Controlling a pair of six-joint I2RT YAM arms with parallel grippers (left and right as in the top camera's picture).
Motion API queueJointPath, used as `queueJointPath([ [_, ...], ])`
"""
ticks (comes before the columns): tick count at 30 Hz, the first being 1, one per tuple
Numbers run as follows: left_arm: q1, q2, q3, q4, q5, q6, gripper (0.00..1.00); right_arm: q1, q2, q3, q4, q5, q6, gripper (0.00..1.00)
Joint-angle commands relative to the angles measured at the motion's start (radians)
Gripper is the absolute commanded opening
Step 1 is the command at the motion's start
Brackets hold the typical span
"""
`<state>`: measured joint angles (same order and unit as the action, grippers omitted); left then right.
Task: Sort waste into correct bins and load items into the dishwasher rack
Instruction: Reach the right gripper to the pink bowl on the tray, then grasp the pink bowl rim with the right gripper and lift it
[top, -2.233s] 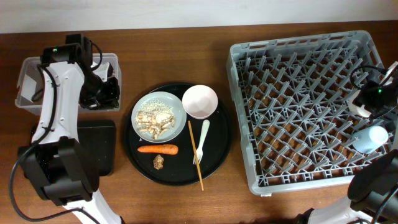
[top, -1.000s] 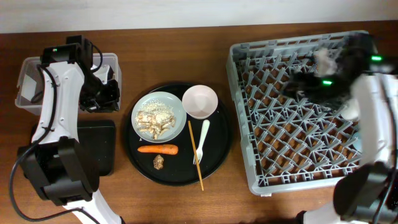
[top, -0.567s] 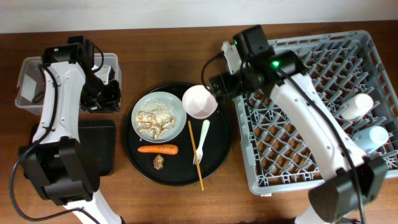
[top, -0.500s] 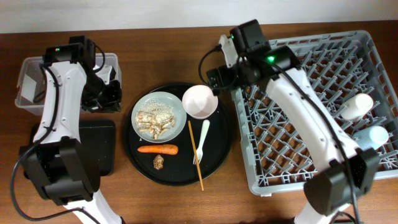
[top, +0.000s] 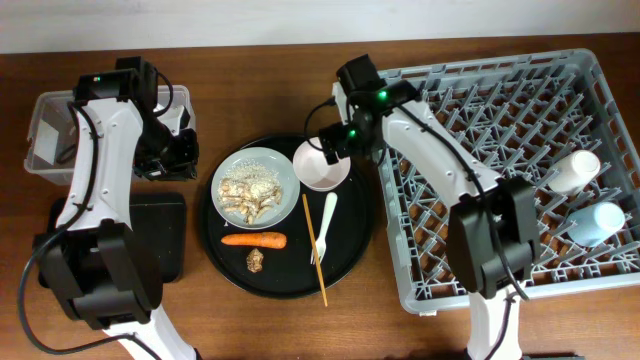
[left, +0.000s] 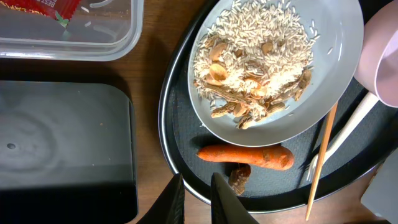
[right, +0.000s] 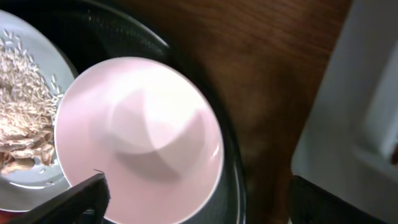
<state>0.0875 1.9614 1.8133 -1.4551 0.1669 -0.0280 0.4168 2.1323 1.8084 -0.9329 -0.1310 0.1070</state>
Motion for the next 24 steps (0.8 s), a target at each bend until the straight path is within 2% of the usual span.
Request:
queueJointPath([
  [1,-0.002,-0.012,0.013,0.0,-0.003,-0.013,0.15,0.019,0.039,0.012,0.007,0.01,0.015,0.9],
  [10,-0.002,-0.012,0.013,-0.002,-0.007,-0.013,0.15,0.037,0.096,0.009,0.011,0.012,0.06,0.84],
  [18,-0.018,-0.012,0.013,0.003,-0.008,-0.013,0.15,0.042,0.096,0.009,-0.003,0.012,0.069,0.43],
  [22,-0.018,-0.012,0.013,0.003,-0.008,-0.013,0.15,0.042,0.097,0.006,-0.012,0.012,0.116,0.39],
  [24,-0.018,-0.012,0.013,0.003,-0.008,-0.013,0.15,0.042,0.097,0.002,-0.012,0.013,0.137,0.34],
])
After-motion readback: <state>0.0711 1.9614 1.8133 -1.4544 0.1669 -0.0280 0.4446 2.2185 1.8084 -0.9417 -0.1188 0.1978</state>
